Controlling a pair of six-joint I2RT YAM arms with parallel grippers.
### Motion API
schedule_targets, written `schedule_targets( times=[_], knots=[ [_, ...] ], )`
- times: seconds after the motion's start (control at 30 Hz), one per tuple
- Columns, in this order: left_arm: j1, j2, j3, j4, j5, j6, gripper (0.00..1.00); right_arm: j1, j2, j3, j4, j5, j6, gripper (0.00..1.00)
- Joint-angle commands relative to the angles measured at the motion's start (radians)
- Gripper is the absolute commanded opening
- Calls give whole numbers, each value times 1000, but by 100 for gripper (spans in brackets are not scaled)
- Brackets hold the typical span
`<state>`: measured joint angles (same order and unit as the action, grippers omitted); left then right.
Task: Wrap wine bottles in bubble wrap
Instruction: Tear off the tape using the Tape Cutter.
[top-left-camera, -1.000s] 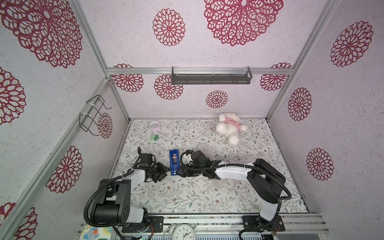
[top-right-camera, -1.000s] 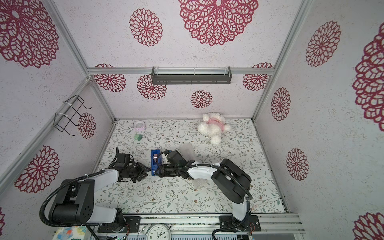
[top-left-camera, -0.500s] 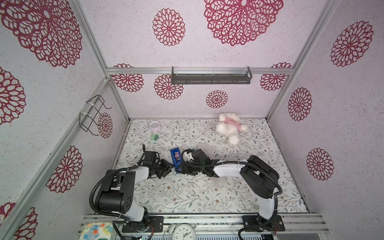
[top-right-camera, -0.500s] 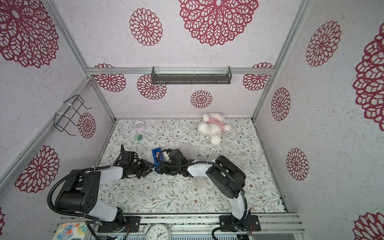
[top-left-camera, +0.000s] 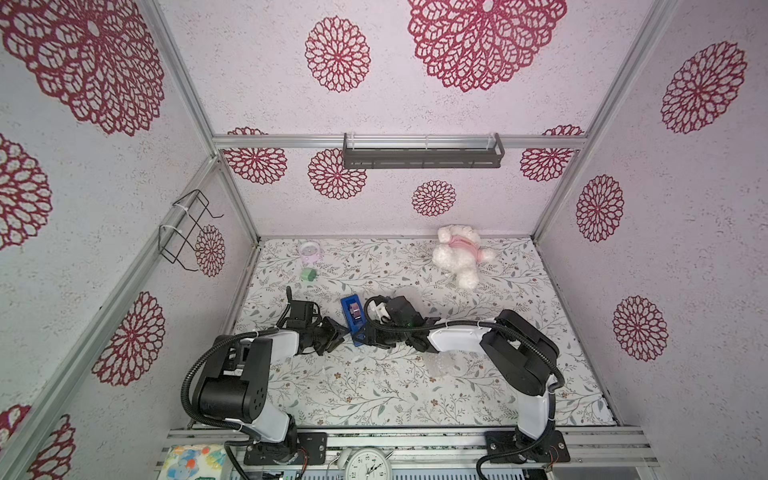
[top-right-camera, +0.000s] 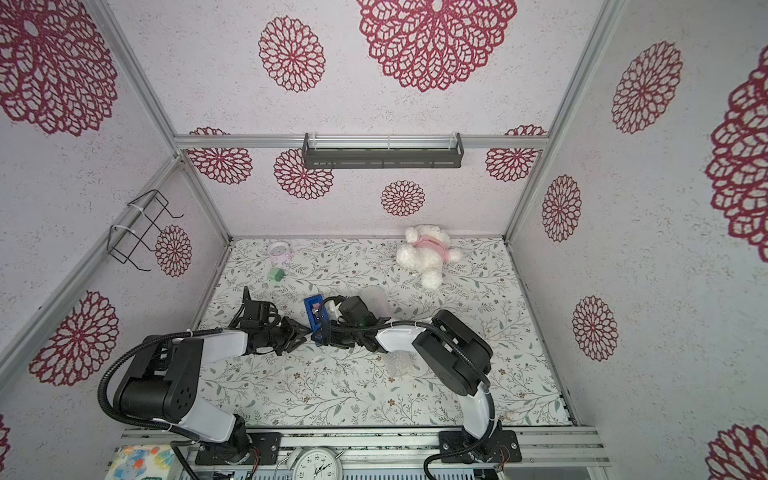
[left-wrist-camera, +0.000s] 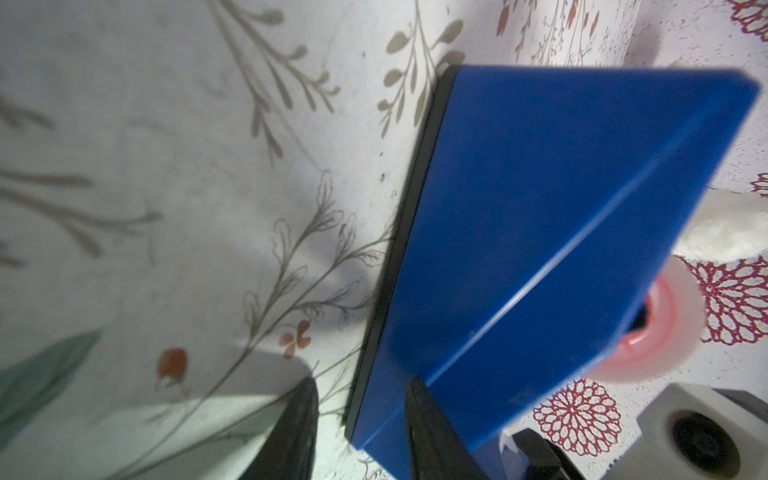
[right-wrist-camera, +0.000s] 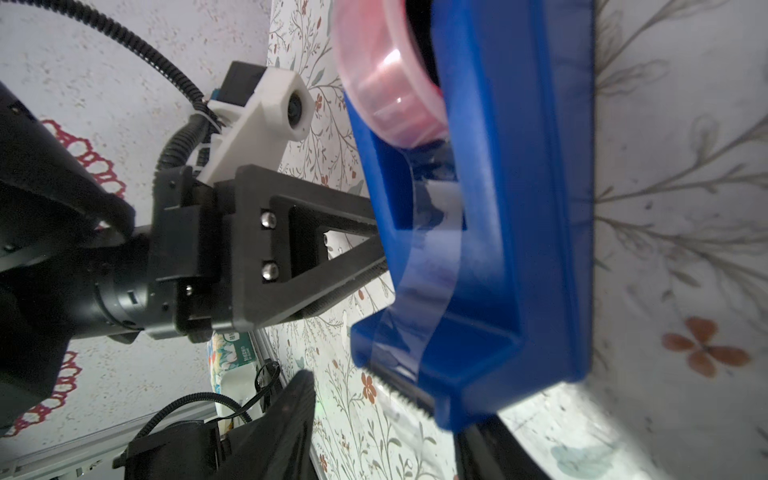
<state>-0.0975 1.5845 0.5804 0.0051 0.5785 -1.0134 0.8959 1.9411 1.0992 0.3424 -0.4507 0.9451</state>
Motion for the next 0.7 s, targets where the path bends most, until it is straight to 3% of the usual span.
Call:
schedule_targets(
  times=[0.0, 0.17, 0.27, 0.37, 0.47, 0.67],
  knots=[
    [-7, 19, 15, -56, -25, 24, 38, -15, -31, 6, 79, -14, 4, 47],
    [-6, 16, 28, -92, -35, 47, 38, -17, -34, -10, 112, -20, 14, 33],
    [-7, 12, 31, -108, -40, 58, 38, -20, -43, -19, 119, -21, 14, 16],
    [-7, 7, 30, -103, -39, 62, 38, -21, -62, -29, 127, -15, 9, 6],
    [-7, 3, 30, -99, -35, 62, 41, -20, -73, -28, 123, -15, -2, 0],
    [-7, -10, 30, -103, -34, 70, 46, -20, -89, -22, 125, -18, -19, 0]
  ],
)
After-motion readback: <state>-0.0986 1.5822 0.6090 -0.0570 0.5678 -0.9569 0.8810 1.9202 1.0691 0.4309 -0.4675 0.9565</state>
